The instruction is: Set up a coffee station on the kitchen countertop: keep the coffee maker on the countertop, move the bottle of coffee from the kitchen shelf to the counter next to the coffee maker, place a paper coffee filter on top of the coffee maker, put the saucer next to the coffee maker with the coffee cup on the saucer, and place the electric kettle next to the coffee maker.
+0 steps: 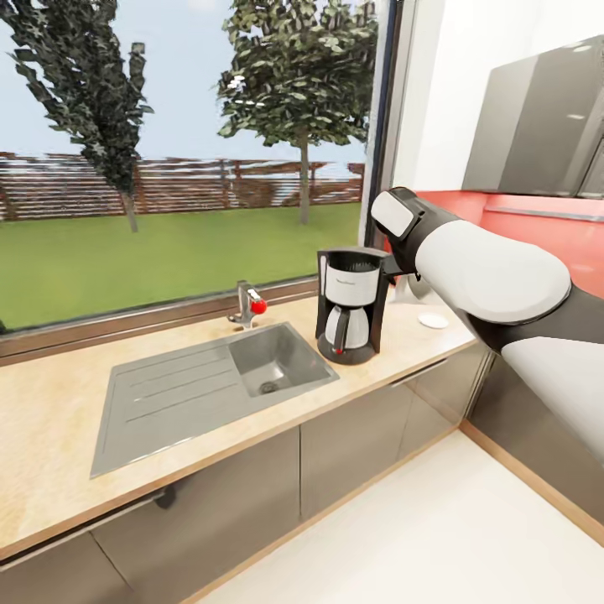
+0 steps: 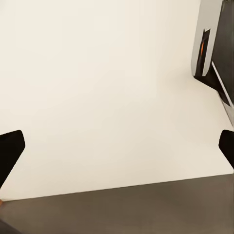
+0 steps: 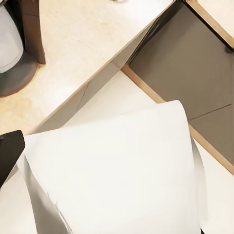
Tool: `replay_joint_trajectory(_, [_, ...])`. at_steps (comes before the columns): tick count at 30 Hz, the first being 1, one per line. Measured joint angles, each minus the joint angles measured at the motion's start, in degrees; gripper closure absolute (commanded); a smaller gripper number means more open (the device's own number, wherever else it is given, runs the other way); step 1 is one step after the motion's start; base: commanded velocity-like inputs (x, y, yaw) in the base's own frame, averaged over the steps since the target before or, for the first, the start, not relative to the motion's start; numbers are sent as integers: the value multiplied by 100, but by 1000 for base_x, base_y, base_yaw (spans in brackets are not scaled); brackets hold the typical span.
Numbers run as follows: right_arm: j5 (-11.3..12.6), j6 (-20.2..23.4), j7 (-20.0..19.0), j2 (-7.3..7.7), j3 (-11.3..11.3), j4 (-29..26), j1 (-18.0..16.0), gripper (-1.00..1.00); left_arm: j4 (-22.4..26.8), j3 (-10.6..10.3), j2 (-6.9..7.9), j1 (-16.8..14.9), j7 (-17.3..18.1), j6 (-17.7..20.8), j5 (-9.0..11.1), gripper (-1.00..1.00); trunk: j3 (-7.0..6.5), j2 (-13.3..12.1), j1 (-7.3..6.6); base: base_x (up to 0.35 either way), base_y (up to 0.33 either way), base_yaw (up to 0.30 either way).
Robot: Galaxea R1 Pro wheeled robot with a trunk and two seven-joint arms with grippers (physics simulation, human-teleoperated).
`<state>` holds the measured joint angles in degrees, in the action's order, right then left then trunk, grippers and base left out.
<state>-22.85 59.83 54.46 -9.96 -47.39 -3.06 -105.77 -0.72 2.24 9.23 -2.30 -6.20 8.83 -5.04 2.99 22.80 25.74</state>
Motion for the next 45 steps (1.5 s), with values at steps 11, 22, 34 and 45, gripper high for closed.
replay_joint_trajectory(11, [0, 0, 0, 0, 0, -2, 0, 100, -6, -1, -40, 0, 0, -1, -4, -100, -98, 0, -1, 111, 0, 0])
replay_joint_trajectory(22, [-1, 0, 0, 0, 0, 2, -1, 100, -8, -3, -40, 0, 0, -4, -4, -100, -194, 2, 0, 117, 0, 25])
replay_joint_trajectory(34, [-1, 0, -2, -1, 0, -2, -3, 100, -7, 2, -35, -1, 0, -5, -4, -100, -241, 5, 1, 117, 0, 247])
replay_joint_trajectory(45, [-6, 0, -1, -1, 5, -2, -4, 100, -8, -1, -35, -2, 0, -6, -4, -100, -274, 8, 1, 117, 0, 263])
